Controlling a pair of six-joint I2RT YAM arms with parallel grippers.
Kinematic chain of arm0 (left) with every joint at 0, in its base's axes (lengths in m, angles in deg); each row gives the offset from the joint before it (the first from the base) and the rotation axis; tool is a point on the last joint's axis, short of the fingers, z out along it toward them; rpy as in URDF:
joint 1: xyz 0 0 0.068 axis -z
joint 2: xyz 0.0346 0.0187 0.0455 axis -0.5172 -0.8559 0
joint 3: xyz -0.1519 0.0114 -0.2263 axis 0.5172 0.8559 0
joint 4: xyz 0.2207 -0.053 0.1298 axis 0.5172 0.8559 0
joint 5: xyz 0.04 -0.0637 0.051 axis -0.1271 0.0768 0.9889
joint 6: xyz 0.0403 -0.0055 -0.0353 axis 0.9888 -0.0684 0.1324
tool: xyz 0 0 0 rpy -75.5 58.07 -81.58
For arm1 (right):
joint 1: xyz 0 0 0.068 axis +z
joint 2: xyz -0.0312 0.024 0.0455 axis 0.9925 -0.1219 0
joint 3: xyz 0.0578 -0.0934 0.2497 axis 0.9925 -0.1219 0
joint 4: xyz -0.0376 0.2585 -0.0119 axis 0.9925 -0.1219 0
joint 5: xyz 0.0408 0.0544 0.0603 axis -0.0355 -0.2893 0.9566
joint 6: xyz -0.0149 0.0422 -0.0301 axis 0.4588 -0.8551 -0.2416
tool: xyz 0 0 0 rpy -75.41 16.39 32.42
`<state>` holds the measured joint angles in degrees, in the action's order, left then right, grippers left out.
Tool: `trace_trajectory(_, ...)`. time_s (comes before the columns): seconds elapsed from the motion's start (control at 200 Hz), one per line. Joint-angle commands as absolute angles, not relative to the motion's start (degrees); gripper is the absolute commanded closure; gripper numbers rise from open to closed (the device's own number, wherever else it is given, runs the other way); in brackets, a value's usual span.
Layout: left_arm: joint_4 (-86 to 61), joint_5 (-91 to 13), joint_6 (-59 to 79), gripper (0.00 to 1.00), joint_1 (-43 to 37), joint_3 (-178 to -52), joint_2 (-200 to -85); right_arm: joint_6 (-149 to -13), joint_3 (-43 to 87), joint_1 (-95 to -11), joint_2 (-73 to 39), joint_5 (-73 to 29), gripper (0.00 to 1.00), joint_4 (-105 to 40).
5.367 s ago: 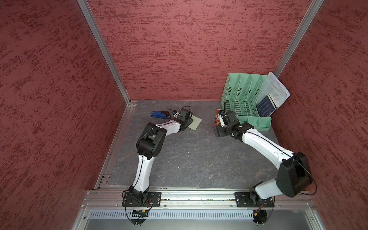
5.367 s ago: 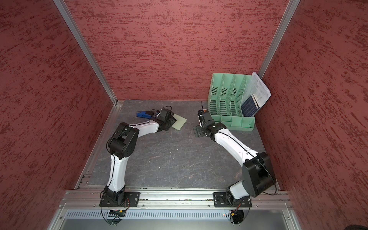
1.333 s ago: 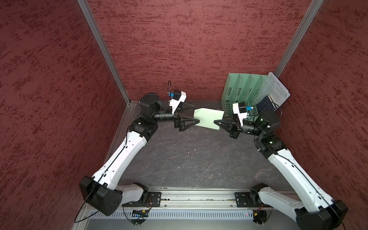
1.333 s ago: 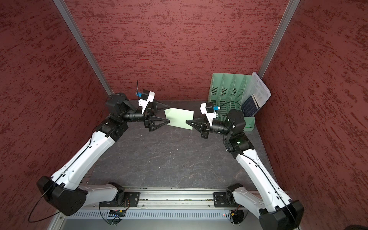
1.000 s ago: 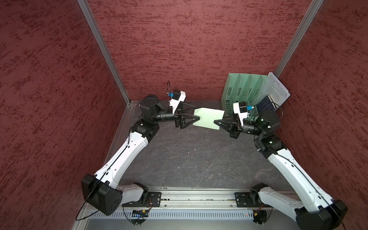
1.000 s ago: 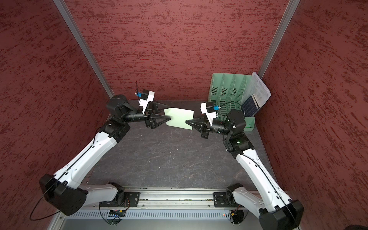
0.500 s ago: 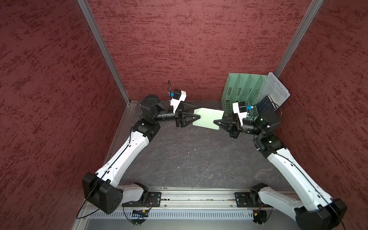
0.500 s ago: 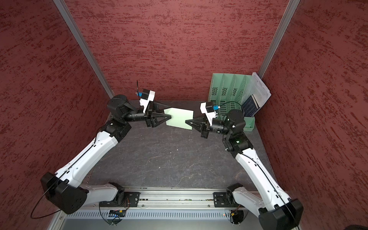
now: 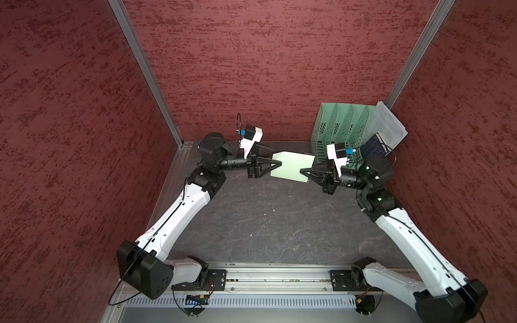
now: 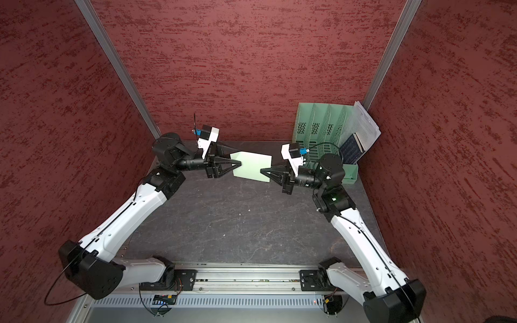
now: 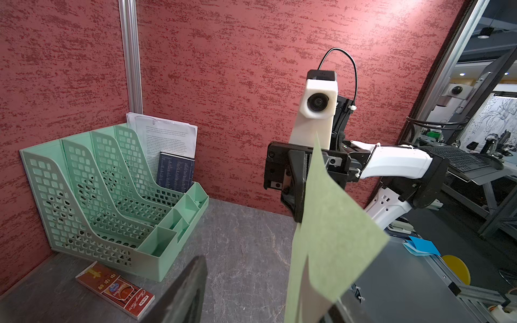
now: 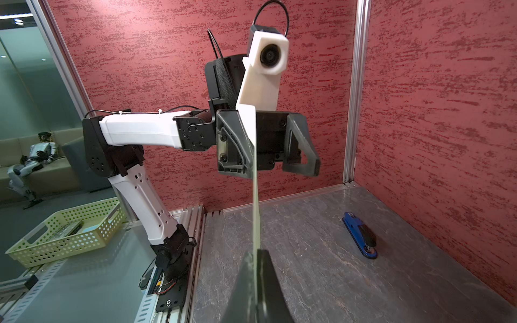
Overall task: Fold the square paper along the opposite sides
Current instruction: Pick up the paper from the center of the board.
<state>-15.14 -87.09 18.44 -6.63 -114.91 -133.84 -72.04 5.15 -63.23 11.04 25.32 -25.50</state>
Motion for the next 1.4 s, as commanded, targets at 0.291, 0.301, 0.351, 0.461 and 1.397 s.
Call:
trace_trajectory(0.291,-16.1,-88.7,18.1,0.50,-6.4,-117.0,-133.0,-72.1,5.7,-63.3,10.9,26.4,1.00,-24.7)
trace_trajectory(0.301,-16.0,-88.7,18.2,0.50,-6.4,-117.0,-132.9,-72.1,5.7,-63.3,10.9,26.5,1.00,-24.7)
trace_trajectory(0.351,-15.7,-88.9,18.3,0.50,-6.4,-117.1,-133.0,-72.1,5.7,-63.4,10.8,26.5,1.00,-24.7)
trace_trajectory(0.461,-15.4,-89.1,18.5,0.52,-6.4,-117.3,-132.9,-72.0,5.7,-63.3,10.8,26.5,1.00,-24.8)
trace_trajectory(1.397,-13.3,-91.7,18.6,0.59,-8.8,-117.2,-132.0,-71.9,6.0,-63.3,10.3,27.1,1.00,-25.1)
